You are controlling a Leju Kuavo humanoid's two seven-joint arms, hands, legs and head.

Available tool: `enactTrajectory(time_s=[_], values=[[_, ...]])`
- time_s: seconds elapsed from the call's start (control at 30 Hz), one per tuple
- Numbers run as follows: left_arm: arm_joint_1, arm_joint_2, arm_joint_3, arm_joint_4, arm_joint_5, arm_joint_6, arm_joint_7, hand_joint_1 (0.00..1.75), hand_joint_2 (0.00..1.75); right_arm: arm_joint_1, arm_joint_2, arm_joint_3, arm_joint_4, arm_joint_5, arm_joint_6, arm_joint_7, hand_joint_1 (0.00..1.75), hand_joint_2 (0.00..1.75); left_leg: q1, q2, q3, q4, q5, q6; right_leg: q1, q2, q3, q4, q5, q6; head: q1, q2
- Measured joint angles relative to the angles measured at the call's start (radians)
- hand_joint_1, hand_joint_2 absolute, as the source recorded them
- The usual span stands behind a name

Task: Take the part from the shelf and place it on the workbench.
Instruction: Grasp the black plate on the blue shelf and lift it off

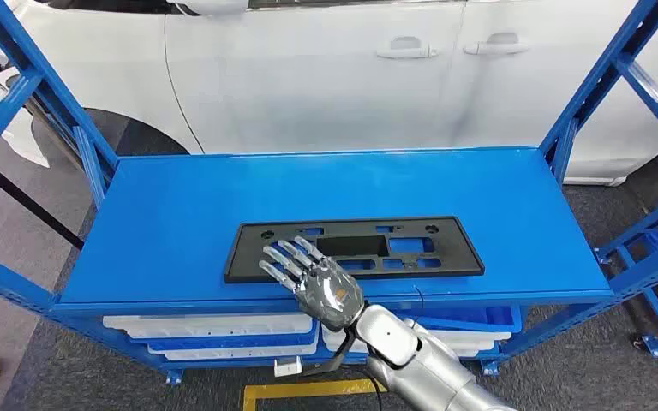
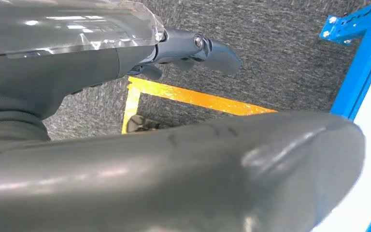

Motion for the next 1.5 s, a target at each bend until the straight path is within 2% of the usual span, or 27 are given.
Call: enactTrajectory(time_s=[0.1,0.13,0.17,0.23,0.27,0.33,0.43,0.5,0.57,0.63,0.7,0.73,0.77,0.8,0.87,0.97,1.0,1.03,1.1,1.13,1.17,1.2,1.23,1.27,1.33,1.37,1.5], values=[[0.001,0.0,0.0,0.0,0.0,0.001,0.0,0.0,0.0,-0.033,0.033,0.009,0.05,-0.014,0.0,0.0,0.0,1.75,0.001,0.0,-0.062,0.124,-0.04,-0.009,0.001,0.0,0.0,0.001,-0.001,-0.001,0.0,0.0],[0.001,0.0,0.0,0.0,0.0,0.001,0.0,0.0,0.0,-0.05,0.05,0.013,0.074,-0.017,0.0,0.0,0.0,1.75,0.002,0.0,-0.072,0.138,-0.033,-0.011,0.001,0.0,0.001,0.001,-0.001,-0.001,0.0,0.0],[0.001,0.0,0.0,0.0,0.0,0.001,0.0,0.0,0.0,-0.067,0.069,0.018,0.1,-0.016,0.0,0.003,0.0,1.75,0.004,0.0,-0.061,0.111,-0.007,-0.013,0.001,0.001,0.002,0.003,-0.003,0.0,0.0,0.0],[0.001,0.001,0.0,0.0,0.0,0.001,0.0,0.0,0.0,-0.102,0.107,0.03,0.148,0.003,0.0,0.018,0.0,1.75,0.007,0.001,0.0,-0.026,0.068,-0.012,0.001,0.002,0.004,0.006,-0.007,0.005,0.0,0.0],[0.0,0.001,0.0,0.0,0.001,0.001,0.0,0.0,0.0,-0.12,0.125,0.038,0.171,0.017,0.0,0.028,0.0,1.75,0.006,0.001,0.029,-0.09,0.091,-0.008,0.003,0.003,0.004,0.01,-0.01,0.008,0.0,0.0],[0.0,0.002,0.0,0.0,0.001,0.001,0.0,0.0,0.0,-0.146,0.155,0.054,0.212,0.04,0.001,0.046,0.0,1.75,0.003,0.0,0.053,-0.147,0.103,0.004,0.007,0.004,0.0,0.014,-0.012,0.016,0.0,0.0],[0.002,0.002,0.0,0.0,0.001,0.002,0.0,0.0,0.0,-0.167,0.185,0.07,0.258,0.055,0.0,0.06,0.0,1.75,0.004,-0.001,0.054,-0.152,0.105,0.024,0.007,0.003,-0.005,0.024,-0.021,0.029,0.0,0.0],[0.002,0.002,0.0,0.0,0.001,0.002,0.0,0.0,0.0,-0.178,0.195,0.075,0.277,0.064,0.0,0.069,0.0,1.75,0.008,0.0,0.056,-0.156,0.107,0.035,0.006,0.003,-0.025,0.07,-0.053,0.037,0.0,0.0],[0.001,0.002,0.0,0.0,0.0,0.002,0.0,0.0,0.0,-0.184,0.199,0.078,0.285,0.07,0.001,0.074,0.0,1.75,0.007,0.001,0.056,-0.156,0.107,0.04,0.005,0.002,-0.041,0.106,-0.075,0.038,0.0,0.0],[0.001,0.002,0.0,0.0,0.0,0.002,0.0,0.0,0.0,-0.184,0.199,0.078,0.286,0.07,0.001,0.074,0.0,1.75,0.007,0.001,0.056,-0.156,0.107,0.04,0.005,0.002,-0.042,0.108,-0.076,0.038,0.0,0.0],[0.001,0.002,0.0,0.0,0.0,0.002,-0.001,0.0,0.0,-0.188,0.201,0.083,0.297,0.081,0.001,0.086,0.0,1.75,0.007,0.001,0.056,-0.156,0.107,0.041,0.004,0.002,-0.074,0.174,-0.105,0.04,0.0,0.0],[0.001,0.003,0.0,0.0,-0.002,0.002,-0.002,0.0,0.0,-0.19,0.203,0.088,0.315,0.093,0.002,0.101,0.0,1.75,0.007,0.001,0.056,-0.156,0.106,0.042,0.003,0.002,-0.104,0.231,-0.122,0.042,0.0,0.0],[0.002,0.002,0.0,0.0,-0.006,0.001,-0.002,0.0,0.0,-0.2,0.208,0.094,0.348,0.11,0.003,0.132,0.0,1.75,0.006,0.0,0.057,-0.155,0.105,0.041,0.004,0.002,-0.1,0.214,-0.099,0.036,0.0,0.0],[0.002,0.002,-0.002,0.0,-0.01,0.0,-0.003,0.0,0.0,-0.212,0.213,0.097,0.38,0.124,0.005,0.162,0.03,1.75,0.003,-0.001,0.058,-0.153,0.103,0.038,0.007,0.001,-0.083,0.167,-0.069,0.029,0.0,0.0],[0.002,0.002,-0.005,0.001,-0.019,-0.002,-0.008,0.0,0.0,-0.239,0.222,0.1,0.444,0.15,0.022,0.221,0.08,1.75,0.0,-0.002,0.058,-0.151,0.1,0.028,0.013,0.0,-0.024,0.025,0.004,0.015,0.0,0.0],[0.001,0.003,-0.008,0.001,-0.024,-0.004,-0.018,0.0,0.0,-0.26,0.224,0.1,0.492,0.178,0.063,0.27,0.05,1.75,0.001,-0.001,0.057,-0.149,0.096,0.011,0.012,0.002,-0.02,0.012,0.007,0.009,0.0,0.0],[0.001,0.003,-0.009,0.001,-0.025,-0.004,-0.021,0.0,0.0,-0.267,0.224,0.1,0.506,0.187,0.074,0.284,0.04,1.75,0.002,0.0,0.051,-0.131,0.082,0.006,0.008,0.001,-0.017,0.007,0.009,0.004,0.0,0.0],[0.001,0.003,-0.011,0.001,-0.025,-0.005,-0.022,0.0,0.0,-0.273,0.225,0.1,0.517,0.195,0.084,0.297,0.1,1.75,0.003,0.0,0.036,-0.094,0.059,0.001,0.005,0.0,-0.015,0.003,0.011,0.001,0.0,0.0],[0.001,0.004,-0.015,0.001,-0.023,-0.004,-0.025,0.0,0.0,-0.281,0.225,0.1,0.54,0.209,0.101,0.321,0.93,1.75,0.006,0.0,-0.02,0.03,-0.005,-0.007,0.004,-0.002,-0.013,0.002,0.011,-0.003,0.0,0.0],[0.002,0.004,-0.016,0.001,-0.022,-0.003,-0.026,0.0,0.0,-0.284,0.225,0.1,0.552,0.216,0.109,0.333,1.36,1.75,0.007,0.0,-0.049,0.092,-0.028,-0.011,0.005,-0.002,-0.013,0.002,0.011,-0.003,0.0,0.0],[0.003,0.004,-0.016,0.001,-0.021,-0.002,-0.029,0.0,0.0,-0.287,0.225,0.1,0.563,0.221,0.117,0.345,1.72,1.75,0.008,0.0,-0.066,0.128,-0.035,-0.013,0.005,-0.002,-0.012,0.002,0.011,-0.003,0.0,0.0],[0.004,0.004,-0.016,0.001,-0.019,-0.002,-0.031,0.0,0.0,-0.29,0.225,0.1,0.573,0.225,0.125,0.354,1.75,1.75,0.009,0.0,-0.065,0.127,-0.022,-0.015,0.004,-0.002,-0.011,0.003,0.01,-0.003,0.0,0.0],[0.004,0.005,-0.016,0.001,-0.017,-0.002,-0.034,0.0,0.0,-0.295,0.225,0.099,0.582,0.227,0.135,0.362,1.75,1.75,0.01,0.0,-0.045,0.085,0.008,-0.015,0.004,-0.001,-0.009,0.004,0.009,-0.002,0.0,0.0],[0.004,0.005,-0.016,0.001,-0.015,-0.001,-0.036,0.0,0.0,-0.299,0.225,0.097,0.59,0.228,0.144,0.366,1.75,1.75,0.011,0.001,-0.009,0.014,0.046,-0.015,0.003,-0.001,-0.008,0.005,0.008,0.001,0.0,0.0],[0.002,0.006,-0.017,0.001,-0.013,-0.001,-0.038,0.0,0.0,-0.308,0.225,0.092,0.602,0.228,0.157,0.371,1.75,1.75,0.01,0.001,0.054,-0.112,0.089,-0.007,0.007,0.001,-0.007,0.011,0.004,0.009,0.0,0.0],[0.002,0.006,-0.017,0.001,-0.013,-0.001,-0.039,0.0,0.0,-0.312,0.224,0.089,0.607,0.228,0.159,0.372,1.75,1.75,0.008,0.0,0.068,-0.142,0.094,0.0,0.009,0.002,-0.008,0.013,0.004,0.014,0.0,0.0],[0.003,0.006,-0.017,0.001,-0.012,0.0,-0.041,0.0,0.0,-0.322,0.222,0.08,0.62,0.228,0.16,0.381,1.75,1.75,0.007,0.001,0.07,-0.153,0.098,0.029,0.007,0.003,-0.015,0.027,-0.005,0.036,0.0,0.0]])
